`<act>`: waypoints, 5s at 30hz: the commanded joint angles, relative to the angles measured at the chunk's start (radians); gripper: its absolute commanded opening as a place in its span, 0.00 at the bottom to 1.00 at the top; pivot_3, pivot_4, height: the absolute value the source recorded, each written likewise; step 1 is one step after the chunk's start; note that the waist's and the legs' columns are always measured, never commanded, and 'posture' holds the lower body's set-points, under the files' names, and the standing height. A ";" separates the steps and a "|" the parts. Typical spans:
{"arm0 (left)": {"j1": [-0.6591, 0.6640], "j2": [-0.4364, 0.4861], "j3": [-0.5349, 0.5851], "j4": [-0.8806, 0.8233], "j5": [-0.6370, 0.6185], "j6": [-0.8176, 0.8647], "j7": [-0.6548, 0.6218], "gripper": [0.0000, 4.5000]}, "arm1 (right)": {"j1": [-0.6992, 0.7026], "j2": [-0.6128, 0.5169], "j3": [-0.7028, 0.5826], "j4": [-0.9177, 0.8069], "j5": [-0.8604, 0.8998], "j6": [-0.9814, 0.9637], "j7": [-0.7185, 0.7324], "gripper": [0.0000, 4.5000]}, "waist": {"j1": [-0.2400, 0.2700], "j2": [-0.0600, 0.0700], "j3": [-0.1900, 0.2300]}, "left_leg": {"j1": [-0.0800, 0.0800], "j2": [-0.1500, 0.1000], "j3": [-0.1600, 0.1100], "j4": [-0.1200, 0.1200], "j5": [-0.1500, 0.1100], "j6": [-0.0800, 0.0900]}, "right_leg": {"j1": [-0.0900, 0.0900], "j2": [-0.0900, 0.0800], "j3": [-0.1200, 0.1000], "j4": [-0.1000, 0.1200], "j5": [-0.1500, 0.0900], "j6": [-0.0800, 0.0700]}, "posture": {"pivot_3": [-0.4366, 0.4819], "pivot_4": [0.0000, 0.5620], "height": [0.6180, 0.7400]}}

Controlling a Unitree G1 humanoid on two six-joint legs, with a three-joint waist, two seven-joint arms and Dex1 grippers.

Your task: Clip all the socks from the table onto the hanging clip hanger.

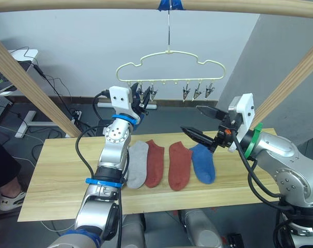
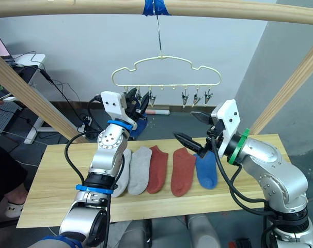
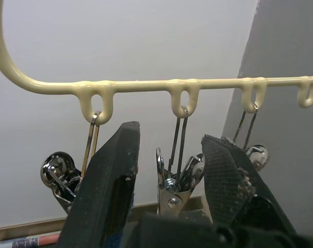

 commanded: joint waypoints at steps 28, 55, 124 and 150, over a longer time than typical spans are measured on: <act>0.038 0.214 0.177 -0.449 -0.513 1.011 -0.209 0.00 | -0.053 0.024 0.327 0.951 -0.567 -0.502 0.088 1.00 | -0.022 0.000 0.001 | 0.002 0.001 0.001 -0.001 0.000 0.000 | -0.001 0.000 0.000 0.001 0.000 0.000 | 0.37 0.43 1.00; 0.046 0.171 0.300 -0.507 -0.762 1.254 -0.096 0.00 | 0.122 -0.029 0.202 0.652 -0.567 -0.484 0.220 0.01 | 0.000 0.001 0.001 | 0.004 0.001 0.001 -0.002 0.000 -0.001 | 0.001 0.001 0.002 0.000 -0.001 0.000 | 0.40 0.45 1.00; 0.032 0.206 0.302 -0.465 -1.113 1.303 0.091 0.00 | -0.329 0.229 0.436 0.502 -0.839 -0.419 0.188 0.01 | 0.003 0.000 0.001 | 0.000 0.001 -0.002 -0.007 -0.002 -0.004 | -0.001 0.001 0.000 -0.008 -0.001 0.000 | 0.38 0.39 1.00; 0.304 0.452 0.166 -0.792 -0.893 1.098 -0.175 1.00 | -0.198 0.275 0.336 0.498 -0.640 -0.247 0.187 0.67 | 0.044 0.000 0.001 | -0.006 0.001 -0.002 -0.014 -0.002 -0.005 | -0.011 0.000 -0.002 -0.009 0.000 -0.008 | 0.42 0.41 1.00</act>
